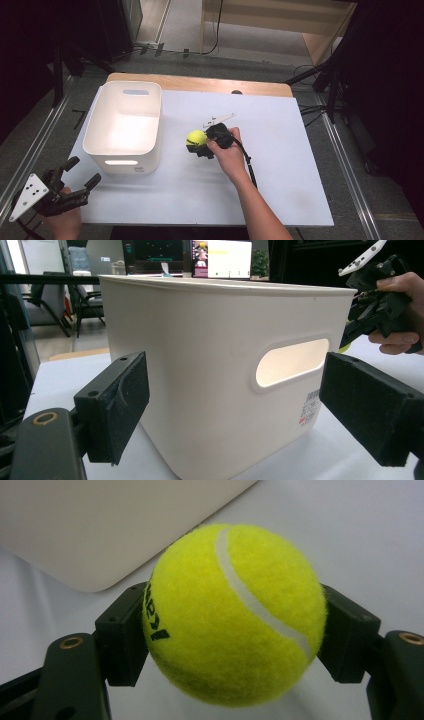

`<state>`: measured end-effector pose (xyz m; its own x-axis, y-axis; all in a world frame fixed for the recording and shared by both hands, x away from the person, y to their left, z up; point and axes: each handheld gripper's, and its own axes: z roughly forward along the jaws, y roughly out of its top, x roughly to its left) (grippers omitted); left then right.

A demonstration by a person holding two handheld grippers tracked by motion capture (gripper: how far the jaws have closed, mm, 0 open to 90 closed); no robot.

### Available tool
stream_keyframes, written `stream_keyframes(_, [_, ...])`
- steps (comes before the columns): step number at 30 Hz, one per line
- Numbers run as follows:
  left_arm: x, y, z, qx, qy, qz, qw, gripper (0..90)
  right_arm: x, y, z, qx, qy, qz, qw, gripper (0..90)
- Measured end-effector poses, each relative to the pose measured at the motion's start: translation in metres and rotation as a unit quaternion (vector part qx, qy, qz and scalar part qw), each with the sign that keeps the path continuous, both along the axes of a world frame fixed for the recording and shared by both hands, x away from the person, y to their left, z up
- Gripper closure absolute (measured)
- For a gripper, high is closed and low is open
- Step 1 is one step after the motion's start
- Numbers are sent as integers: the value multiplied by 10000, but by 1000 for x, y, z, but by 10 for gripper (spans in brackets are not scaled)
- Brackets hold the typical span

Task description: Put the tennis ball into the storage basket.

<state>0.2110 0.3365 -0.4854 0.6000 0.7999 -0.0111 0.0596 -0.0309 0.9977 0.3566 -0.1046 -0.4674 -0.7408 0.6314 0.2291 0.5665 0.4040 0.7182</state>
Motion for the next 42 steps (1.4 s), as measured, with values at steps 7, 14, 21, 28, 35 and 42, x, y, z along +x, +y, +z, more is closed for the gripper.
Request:
stream_keyframes(7, [0,0,0,34,9,5,10000,125,-1,1,5,27,-36,20,10000,248])
stream_keyframes(14, [0,-1,0,65,12,10,10000,126,0,-1,11,64,-92,38,9999,248])
stream_keyframes(21, [0,-1,0,63,10,6,10000,126,1,0,18,53,-95,88,9999,248])
stream_keyframes(28, [0,-1,0,63,11,8,10000,125,0,3,26,94,-123,149,9998,249])
stream_keyframes(35, [1,-1,0,79,10,6,10000,126,0,7,32,150,-153,210,9995,249])
stream_keyframes(42, [1,-2,0,74,7,3,10000,126,0,10,36,136,-184,255,9994,249])
